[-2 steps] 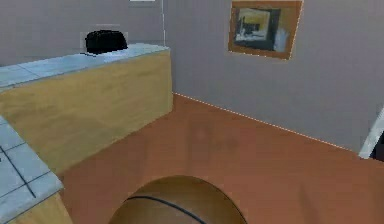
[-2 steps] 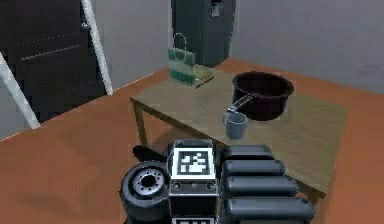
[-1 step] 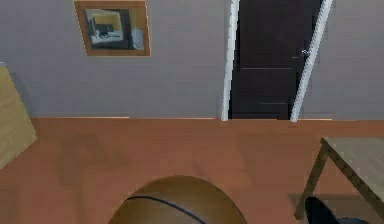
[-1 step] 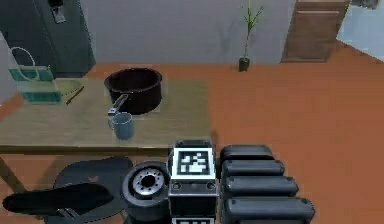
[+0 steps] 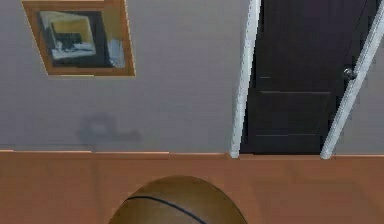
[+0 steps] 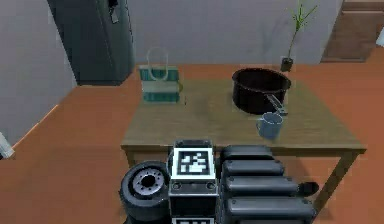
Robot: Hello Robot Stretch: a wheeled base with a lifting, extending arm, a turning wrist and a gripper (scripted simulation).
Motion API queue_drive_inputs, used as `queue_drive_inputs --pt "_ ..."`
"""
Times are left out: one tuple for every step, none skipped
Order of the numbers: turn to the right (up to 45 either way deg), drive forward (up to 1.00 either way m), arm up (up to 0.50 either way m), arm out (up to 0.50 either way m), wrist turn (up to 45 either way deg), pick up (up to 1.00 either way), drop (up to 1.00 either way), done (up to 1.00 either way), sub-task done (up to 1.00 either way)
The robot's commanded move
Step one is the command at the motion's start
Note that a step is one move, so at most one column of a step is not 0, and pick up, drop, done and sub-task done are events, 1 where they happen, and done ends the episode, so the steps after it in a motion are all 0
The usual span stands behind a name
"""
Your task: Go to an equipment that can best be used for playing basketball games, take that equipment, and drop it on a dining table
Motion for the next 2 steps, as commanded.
queue_drive_inputs --pt "33.0 0.0 0.0 0.0 0.0 0.0 0.0 0.0 0.0" --pt "0.0 0.45 0.0 0.0 0.0 0.0 0.0 0.0 0.0"
